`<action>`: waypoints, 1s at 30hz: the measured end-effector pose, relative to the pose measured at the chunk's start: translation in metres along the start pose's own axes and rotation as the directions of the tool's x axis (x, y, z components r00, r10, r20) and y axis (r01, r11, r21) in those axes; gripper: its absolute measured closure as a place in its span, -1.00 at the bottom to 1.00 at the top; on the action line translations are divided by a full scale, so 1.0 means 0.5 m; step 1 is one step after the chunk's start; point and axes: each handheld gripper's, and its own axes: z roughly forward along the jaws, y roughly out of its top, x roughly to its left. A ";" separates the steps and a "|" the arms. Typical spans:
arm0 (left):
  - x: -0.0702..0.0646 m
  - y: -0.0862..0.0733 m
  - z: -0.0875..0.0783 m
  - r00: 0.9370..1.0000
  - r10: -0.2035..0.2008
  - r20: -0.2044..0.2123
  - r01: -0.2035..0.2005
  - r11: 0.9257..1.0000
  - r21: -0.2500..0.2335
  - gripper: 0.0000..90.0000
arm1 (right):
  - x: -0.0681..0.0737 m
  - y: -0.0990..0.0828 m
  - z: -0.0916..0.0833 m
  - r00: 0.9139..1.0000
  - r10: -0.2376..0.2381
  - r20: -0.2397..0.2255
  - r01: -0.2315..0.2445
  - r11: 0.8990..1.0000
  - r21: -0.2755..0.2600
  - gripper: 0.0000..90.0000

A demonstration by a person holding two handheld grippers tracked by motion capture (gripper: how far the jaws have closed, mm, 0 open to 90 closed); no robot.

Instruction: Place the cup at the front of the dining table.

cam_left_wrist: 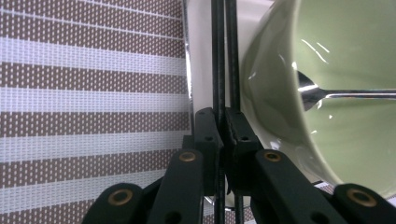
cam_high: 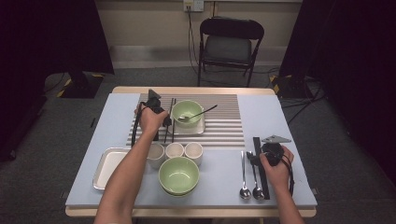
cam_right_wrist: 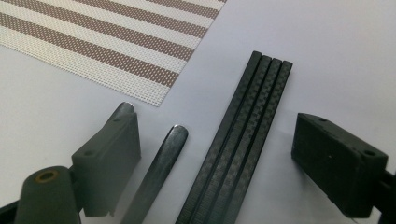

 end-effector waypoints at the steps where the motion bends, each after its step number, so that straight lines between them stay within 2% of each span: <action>1: -0.002 -0.001 0.003 1.000 -0.031 0.005 0.031 0.999 -0.013 0.90 | 0.000 0.000 0.000 1.000 0.000 0.000 0.000 1.000 0.001 -0.68; 3: 0.001 -0.002 0.004 1.000 -0.028 0.009 0.028 1.000 -0.013 0.90 | 0.000 0.000 0.000 1.000 0.000 0.000 0.000 1.000 0.000 -0.68; 4: 0.003 -0.002 0.003 1.000 -0.015 0.003 0.015 1.000 -0.010 0.90 | 0.000 0.000 0.000 1.000 0.001 0.000 -0.001 1.000 0.000 -0.68; 9: 0.003 -0.001 0.003 1.000 -0.010 0.007 0.010 1.000 -0.007 0.89 | 0.000 0.000 0.000 1.000 0.000 0.000 0.000 1.000 0.000 -0.68; 12: 0.001 -0.002 0.004 1.000 -0.022 0.009 0.023 1.000 -0.015 0.88 | 0.000 0.000 0.000 1.000 0.000 0.000 0.000 1.000 0.000 -0.68; 15: 0.001 -0.002 0.005 1.000 -0.010 0.004 0.010 1.000 -0.011 0.89 | 0.000 0.000 0.000 1.000 0.000 0.000 0.000 1.000 0.000 -0.68; 21: -0.001 -0.002 0.004 1.000 -0.015 0.005 0.015 1.000 -0.017 0.90 | 0.000 0.000 0.000 1.000 0.000 0.000 0.000 1.000 0.001 -0.68; 24: 0.001 -0.001 0.004 1.000 -0.003 0.013 0.003 1.000 -0.008 0.90 | 0.000 0.000 0.000 1.000 0.000 0.000 0.000 1.000 0.000 -0.68; 26: -0.002 -0.001 0.006 1.000 -0.018 0.017 0.018 1.000 -0.014 0.90 | 0.000 0.000 0.000 1.000 -0.001 0.000 0.001 1.000 0.000 -0.68; 30: -0.003 -0.001 0.007 1.000 -0.021 0.009 0.021 1.000 -0.024 0.90 | 0.000 0.000 0.000 1.000 0.000 0.000 0.000 1.000 0.000 -0.68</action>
